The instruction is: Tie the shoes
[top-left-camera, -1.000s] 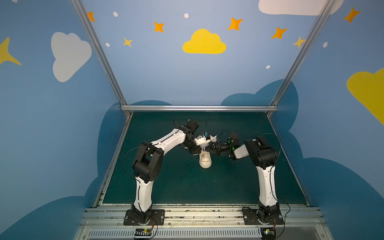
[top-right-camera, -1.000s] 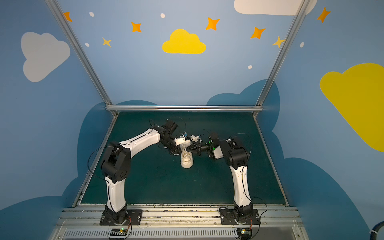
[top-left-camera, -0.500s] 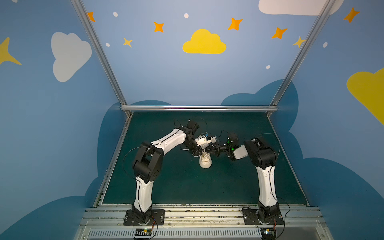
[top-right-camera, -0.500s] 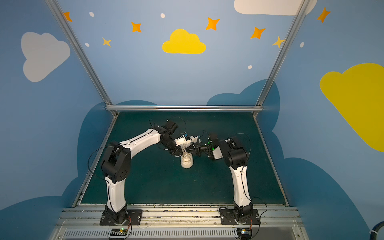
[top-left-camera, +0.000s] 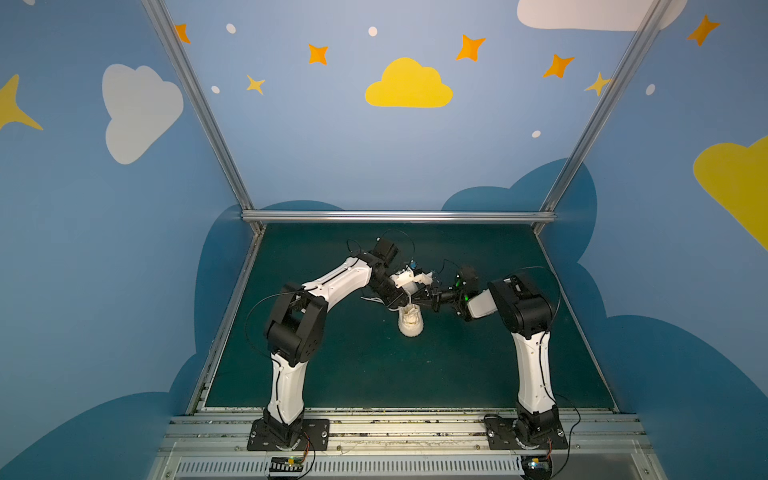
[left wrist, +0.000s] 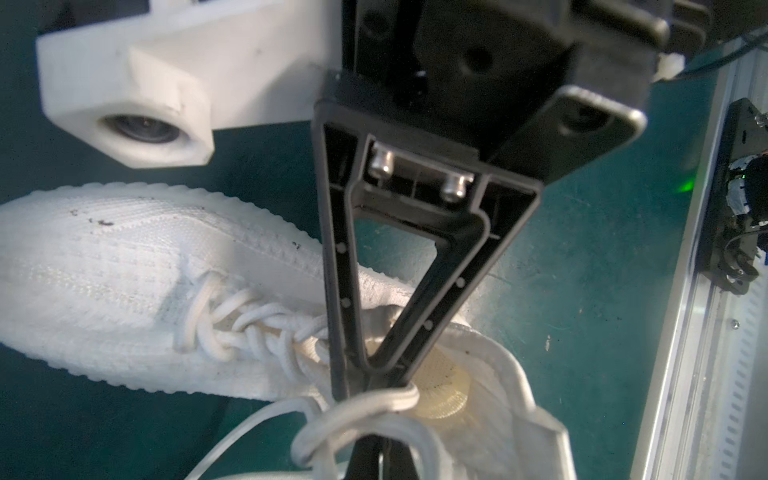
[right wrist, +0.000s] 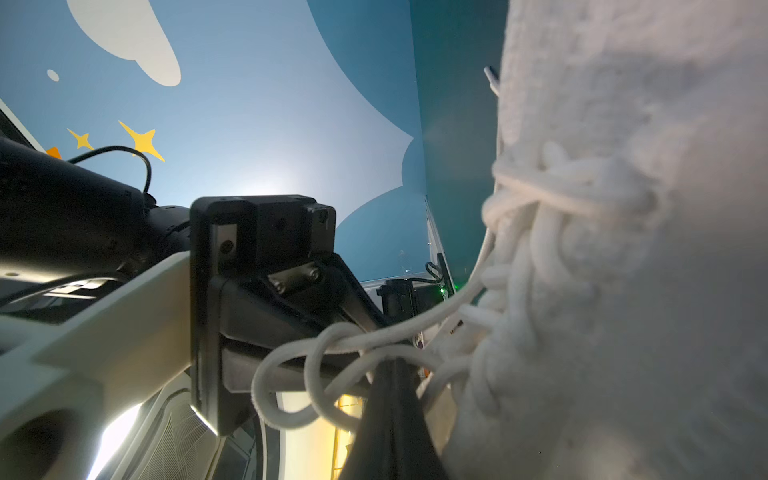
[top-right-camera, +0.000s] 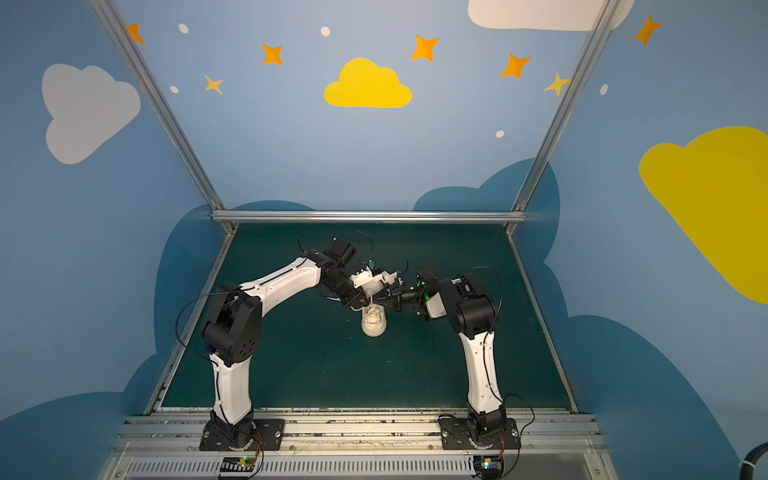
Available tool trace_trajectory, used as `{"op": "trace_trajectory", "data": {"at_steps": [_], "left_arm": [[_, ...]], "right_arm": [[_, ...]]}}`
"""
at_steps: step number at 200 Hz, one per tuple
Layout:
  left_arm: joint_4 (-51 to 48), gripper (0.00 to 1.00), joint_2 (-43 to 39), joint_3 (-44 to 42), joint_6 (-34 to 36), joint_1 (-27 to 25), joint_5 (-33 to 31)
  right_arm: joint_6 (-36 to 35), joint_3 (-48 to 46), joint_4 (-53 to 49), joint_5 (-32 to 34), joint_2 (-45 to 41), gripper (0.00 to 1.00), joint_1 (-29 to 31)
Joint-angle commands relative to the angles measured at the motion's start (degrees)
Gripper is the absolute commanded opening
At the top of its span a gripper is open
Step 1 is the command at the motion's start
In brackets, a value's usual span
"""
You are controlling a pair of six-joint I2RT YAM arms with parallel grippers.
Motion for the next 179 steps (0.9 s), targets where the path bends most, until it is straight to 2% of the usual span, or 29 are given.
{"op": "trace_trajectory", "data": {"at_steps": [1,42,98,179], "left_arm": [[2.9,0.03,-0.9,-1.3,-0.6,0.0,1.1],[8.8,0.03,-2.0,-4.4,0.1,0.3,3.2],[20.7,0.03,-5.4,-11.2,-2.7,2.3,8.9],[22.3,0.03,-6.1,-13.3,-2.2,2.4,10.2]], "right_arm": [[0.6,-0.5,2.6,-1.0,-1.8,0.05,0.3],[0.8,-0.7,2.7,-0.8,-1.7,0.13,0.2],[0.9,-0.4,2.6,-0.8,-1.3,0.14,0.1],[-0.2,0.0,0.5,-1.2,-1.7,0.16,0.2]]}}
